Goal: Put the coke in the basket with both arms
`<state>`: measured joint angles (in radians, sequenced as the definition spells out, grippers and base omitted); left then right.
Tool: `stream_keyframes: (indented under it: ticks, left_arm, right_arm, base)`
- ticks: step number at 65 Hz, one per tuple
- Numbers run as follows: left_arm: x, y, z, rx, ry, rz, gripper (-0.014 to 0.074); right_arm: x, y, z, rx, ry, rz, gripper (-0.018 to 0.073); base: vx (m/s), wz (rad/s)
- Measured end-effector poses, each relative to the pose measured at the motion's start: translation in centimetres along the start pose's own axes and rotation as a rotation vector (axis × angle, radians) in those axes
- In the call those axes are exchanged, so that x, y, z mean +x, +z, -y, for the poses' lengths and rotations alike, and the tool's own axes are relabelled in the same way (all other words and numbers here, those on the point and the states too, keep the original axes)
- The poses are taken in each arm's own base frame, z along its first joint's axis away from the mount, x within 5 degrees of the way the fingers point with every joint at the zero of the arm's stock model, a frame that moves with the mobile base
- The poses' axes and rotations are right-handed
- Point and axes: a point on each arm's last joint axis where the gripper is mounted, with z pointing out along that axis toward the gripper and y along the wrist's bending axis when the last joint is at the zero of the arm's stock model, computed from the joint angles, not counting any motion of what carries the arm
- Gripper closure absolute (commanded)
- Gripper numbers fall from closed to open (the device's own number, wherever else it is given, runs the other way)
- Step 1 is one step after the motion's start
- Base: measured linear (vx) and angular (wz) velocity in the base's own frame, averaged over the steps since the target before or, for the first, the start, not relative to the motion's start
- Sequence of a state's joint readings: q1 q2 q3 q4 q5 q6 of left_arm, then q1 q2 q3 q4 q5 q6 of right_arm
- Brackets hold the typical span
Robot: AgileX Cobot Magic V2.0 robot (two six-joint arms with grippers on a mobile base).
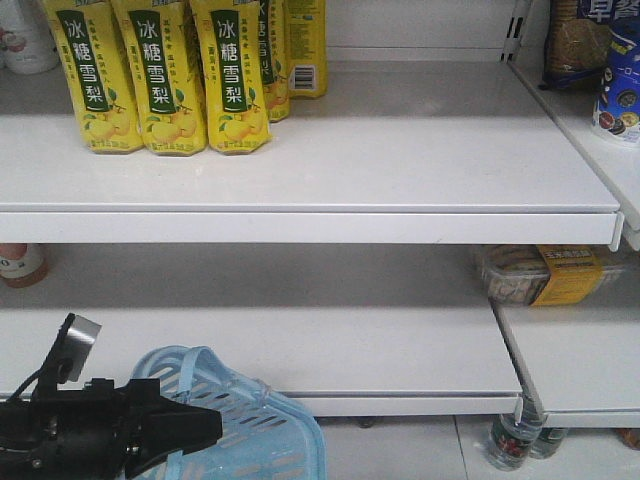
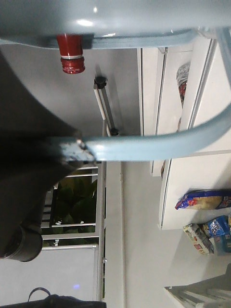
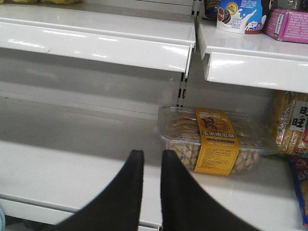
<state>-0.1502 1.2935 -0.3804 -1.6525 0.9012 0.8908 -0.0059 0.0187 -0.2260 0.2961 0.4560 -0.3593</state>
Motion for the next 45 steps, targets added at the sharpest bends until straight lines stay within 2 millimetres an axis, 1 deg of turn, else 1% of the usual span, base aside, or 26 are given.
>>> stream_keyframes:
  ticks: [45]
  left_arm:
    - [0.00,0.00,0.00,0.000,0.000,0.000,0.0603]
  right_arm:
    - [-0.04,0.00,0.00,0.000,0.004,0.005,0.0569]
  base:
    - [0.00,0.00]
